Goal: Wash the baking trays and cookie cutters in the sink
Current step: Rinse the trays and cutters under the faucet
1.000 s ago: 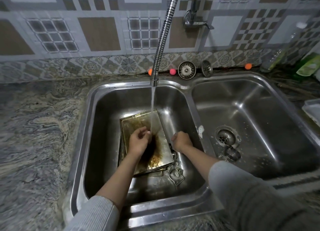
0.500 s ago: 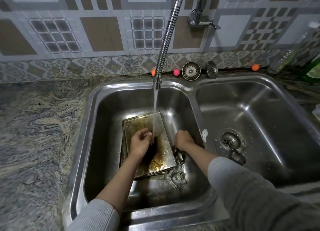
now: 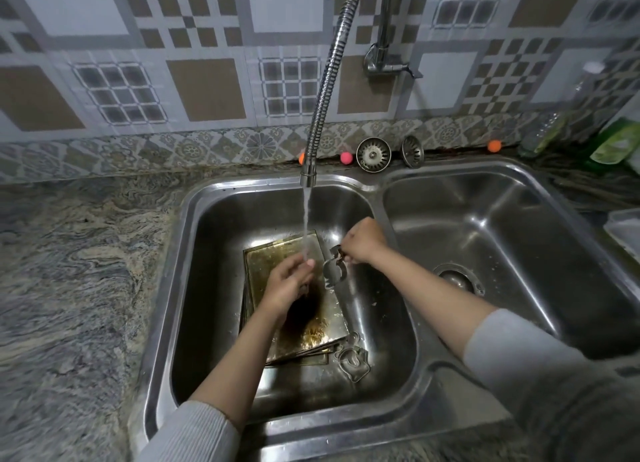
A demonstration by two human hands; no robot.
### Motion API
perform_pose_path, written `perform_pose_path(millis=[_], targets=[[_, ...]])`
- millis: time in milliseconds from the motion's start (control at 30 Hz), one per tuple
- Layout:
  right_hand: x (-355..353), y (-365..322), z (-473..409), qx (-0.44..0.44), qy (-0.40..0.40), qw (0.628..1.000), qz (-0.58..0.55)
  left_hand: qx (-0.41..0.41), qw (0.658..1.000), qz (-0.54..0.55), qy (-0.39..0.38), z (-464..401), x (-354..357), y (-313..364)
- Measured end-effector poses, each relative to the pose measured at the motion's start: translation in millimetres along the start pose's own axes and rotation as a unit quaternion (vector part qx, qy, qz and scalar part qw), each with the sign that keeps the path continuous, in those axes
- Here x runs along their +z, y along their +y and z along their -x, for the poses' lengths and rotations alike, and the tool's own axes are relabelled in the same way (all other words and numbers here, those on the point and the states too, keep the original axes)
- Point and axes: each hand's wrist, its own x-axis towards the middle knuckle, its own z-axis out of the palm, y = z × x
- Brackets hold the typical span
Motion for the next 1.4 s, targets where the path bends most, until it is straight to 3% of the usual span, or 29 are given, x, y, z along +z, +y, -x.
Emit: perform_pose_path(millis=[100, 233, 500, 833, 1067, 1400], targets=[[5.3, -8.8, 13.3, 0.063, -0.014, 0.990, -0.128, 0.016, 0.998, 0.014, -0.051, 7.3, 2.0, 9.5], [10.5, -15.1, 22.0, 0.126, -0.046, 0.956, -0.260, 0.031, 0.997, 0.033, -0.064, 12.1, -0.7, 15.2], [20.7, -11.0, 18.3, 0.200, -0.102, 0.890, -0.397, 0.082, 0.996, 0.028, 0.018, 6.3, -0.5, 22.5], [14.4, 2.6, 17.3, 0.219, -0.163, 0.860, -0.432, 0.111, 0.989, -0.019, 0.091, -7.3, 6.3, 18.4], [18.5, 3.4, 21.0, 0.177, -0.159, 0.849, -0.472, 0.054, 0.984, -0.027, 0.170, -12.4, 2.8, 18.9], [31.9, -1.5, 35.8, 0.163, -0.176, 0.831, -0.501, -0.009, 0.985, 0.069, 0.159, -5.5, 5.5, 18.2]])
